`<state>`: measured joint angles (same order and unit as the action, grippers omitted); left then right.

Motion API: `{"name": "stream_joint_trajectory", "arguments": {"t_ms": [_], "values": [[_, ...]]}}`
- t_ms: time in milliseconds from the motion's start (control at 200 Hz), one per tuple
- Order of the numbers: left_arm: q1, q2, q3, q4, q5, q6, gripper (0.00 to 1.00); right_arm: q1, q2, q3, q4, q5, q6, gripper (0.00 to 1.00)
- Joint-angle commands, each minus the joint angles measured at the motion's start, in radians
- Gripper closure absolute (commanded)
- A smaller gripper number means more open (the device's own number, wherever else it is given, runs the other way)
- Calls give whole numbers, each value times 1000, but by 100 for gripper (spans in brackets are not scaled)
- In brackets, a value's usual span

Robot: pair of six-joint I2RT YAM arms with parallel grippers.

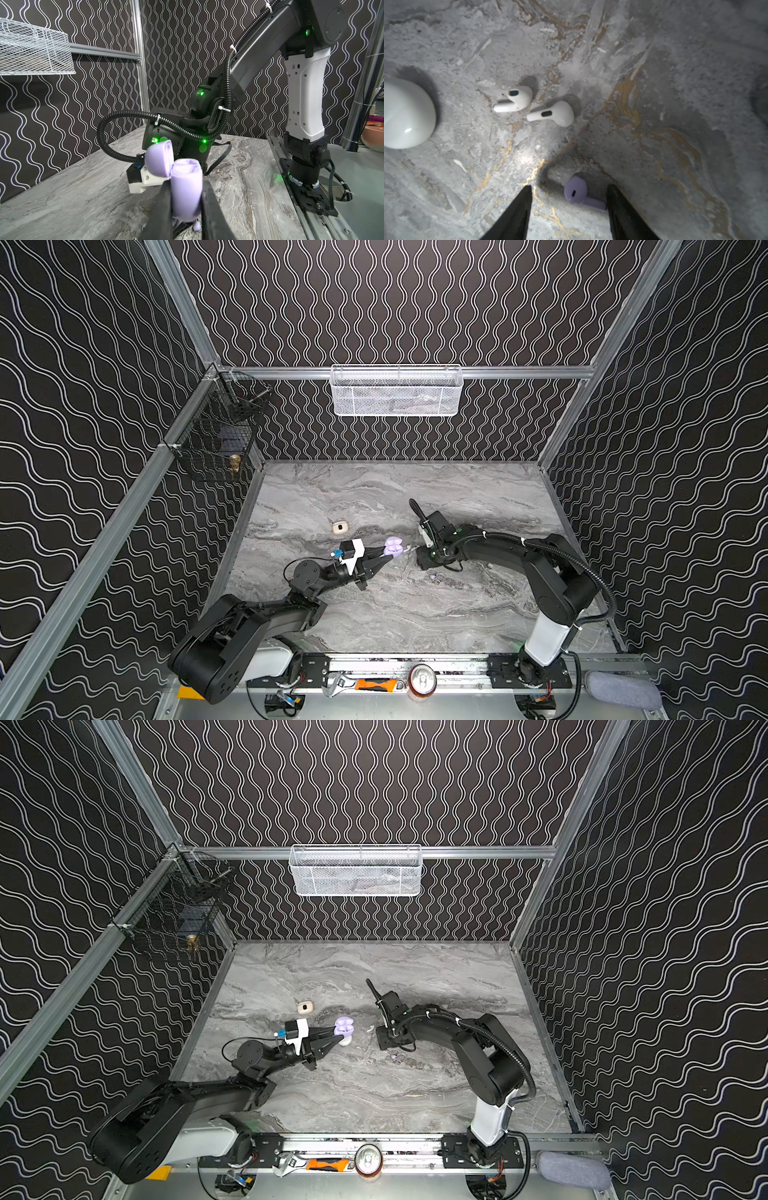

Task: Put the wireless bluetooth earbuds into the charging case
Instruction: 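Position the right gripper above the lavender earbud on the table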

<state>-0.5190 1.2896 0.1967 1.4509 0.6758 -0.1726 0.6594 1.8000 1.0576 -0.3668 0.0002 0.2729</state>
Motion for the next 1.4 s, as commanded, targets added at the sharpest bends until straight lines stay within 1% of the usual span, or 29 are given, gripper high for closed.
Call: {"name": "stream_joint_trajectory", "arguments": {"t_ms": [0,175,355,651,816,936,1396], "values": [[-1,-12,3,0,-1,22,100,3,-4,-12,-16,-29,25,42],[-1,-27,4,-18,-3,30,100,15,-28,-33,-20,-32,63,49],[-2,-40,2,-33,-8,38,100,33,-39,-34,-38,-17,92,52],[-4,-61,1,-69,-15,59,100,43,-21,-1,-41,18,108,52],[-4,-70,2,-84,-20,68,100,43,3,58,-92,105,113,52],[-5,-73,-2,-84,-24,69,100,44,23,86,-112,123,107,52],[-8,-82,-2,-105,-30,85,100,43,88,112,-121,110,91,55]]}}
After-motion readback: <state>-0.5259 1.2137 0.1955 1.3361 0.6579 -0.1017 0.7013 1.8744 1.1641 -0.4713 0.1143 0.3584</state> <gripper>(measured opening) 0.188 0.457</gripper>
